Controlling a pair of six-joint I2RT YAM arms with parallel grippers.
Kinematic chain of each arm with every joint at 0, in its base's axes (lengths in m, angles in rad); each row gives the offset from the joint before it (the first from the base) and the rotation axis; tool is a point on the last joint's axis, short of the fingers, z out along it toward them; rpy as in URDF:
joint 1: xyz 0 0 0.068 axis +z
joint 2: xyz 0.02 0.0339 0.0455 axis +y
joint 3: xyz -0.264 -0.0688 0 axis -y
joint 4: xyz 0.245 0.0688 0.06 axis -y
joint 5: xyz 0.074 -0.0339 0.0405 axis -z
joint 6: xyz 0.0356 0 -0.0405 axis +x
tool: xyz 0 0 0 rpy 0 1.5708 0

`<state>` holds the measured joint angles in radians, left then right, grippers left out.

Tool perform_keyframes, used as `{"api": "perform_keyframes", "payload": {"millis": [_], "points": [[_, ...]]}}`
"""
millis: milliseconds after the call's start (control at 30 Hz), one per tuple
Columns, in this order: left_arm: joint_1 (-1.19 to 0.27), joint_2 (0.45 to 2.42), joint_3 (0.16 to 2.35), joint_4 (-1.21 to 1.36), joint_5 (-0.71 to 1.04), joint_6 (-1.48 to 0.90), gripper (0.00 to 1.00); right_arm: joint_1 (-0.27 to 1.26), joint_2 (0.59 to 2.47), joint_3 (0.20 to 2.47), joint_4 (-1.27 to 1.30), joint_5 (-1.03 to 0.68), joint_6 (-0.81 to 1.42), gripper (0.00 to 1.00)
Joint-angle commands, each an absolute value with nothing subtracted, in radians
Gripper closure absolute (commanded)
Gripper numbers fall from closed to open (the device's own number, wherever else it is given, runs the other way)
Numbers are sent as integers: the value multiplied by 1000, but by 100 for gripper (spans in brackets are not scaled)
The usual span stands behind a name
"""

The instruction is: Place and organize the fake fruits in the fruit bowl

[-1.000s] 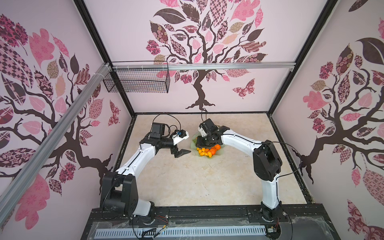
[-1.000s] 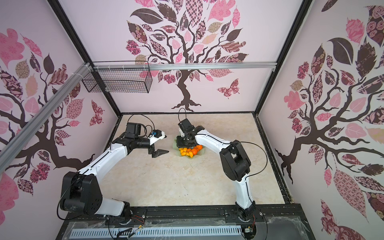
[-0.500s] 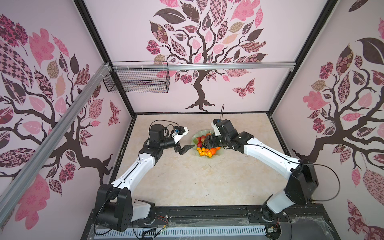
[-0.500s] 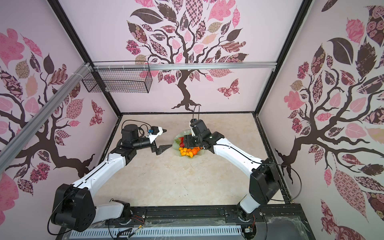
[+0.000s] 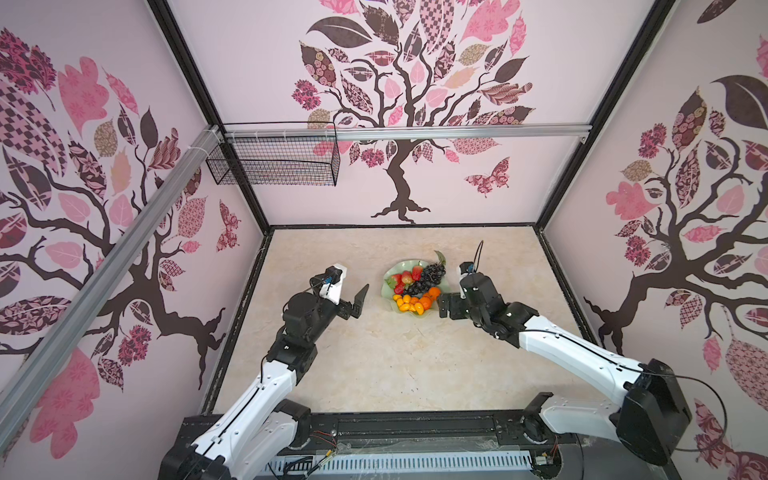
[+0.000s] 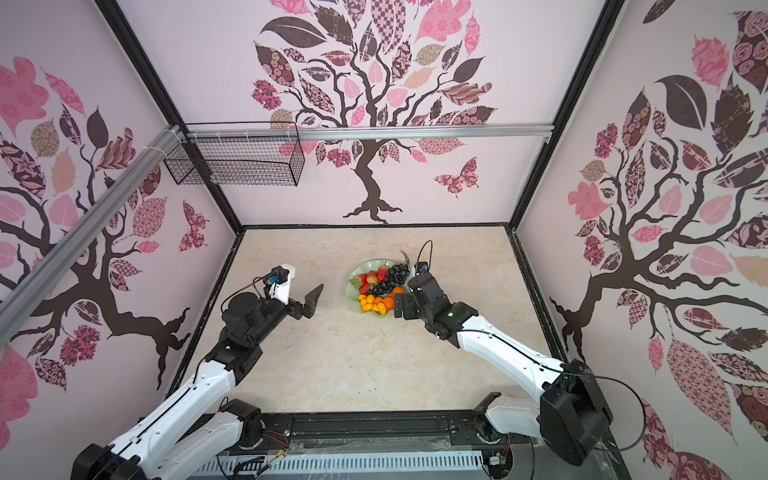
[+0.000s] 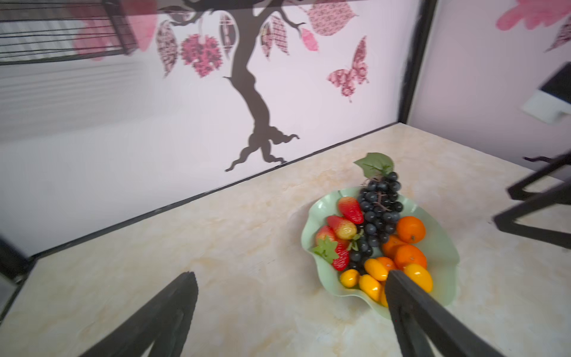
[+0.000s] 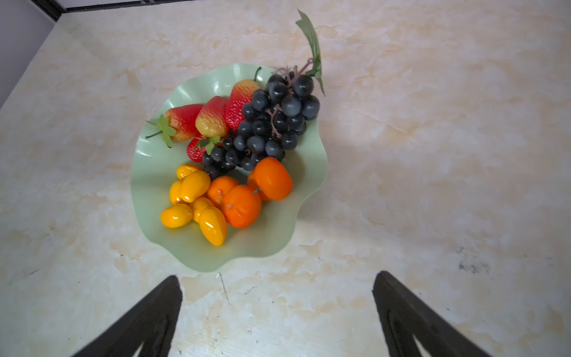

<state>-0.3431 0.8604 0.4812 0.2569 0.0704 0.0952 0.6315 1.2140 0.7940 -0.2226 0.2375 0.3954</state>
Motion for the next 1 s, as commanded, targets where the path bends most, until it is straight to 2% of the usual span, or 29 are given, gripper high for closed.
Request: {"api": "perform_keyframes", "payload": {"millis": [0,133,300,600,867,967], "points": [[-323,829,438,196,-172,57,1,626,1147,715,-86,332,380,0],[-209,825,384,227,-200,-11,1,621,1123,624,50,462,290,0],[-69,908,349,339,-142,-16,1,502,1139,622,85,392,248,1],[-37,1142,342,530,-161,26,1,256,1195,487,390,357,139,0],[30,1356,356,716,-56,12,2,190,1388,411,737,313,49,0],[33,1389,423,619,7,28,1,143,1451,381,853,202,62,0]]}}
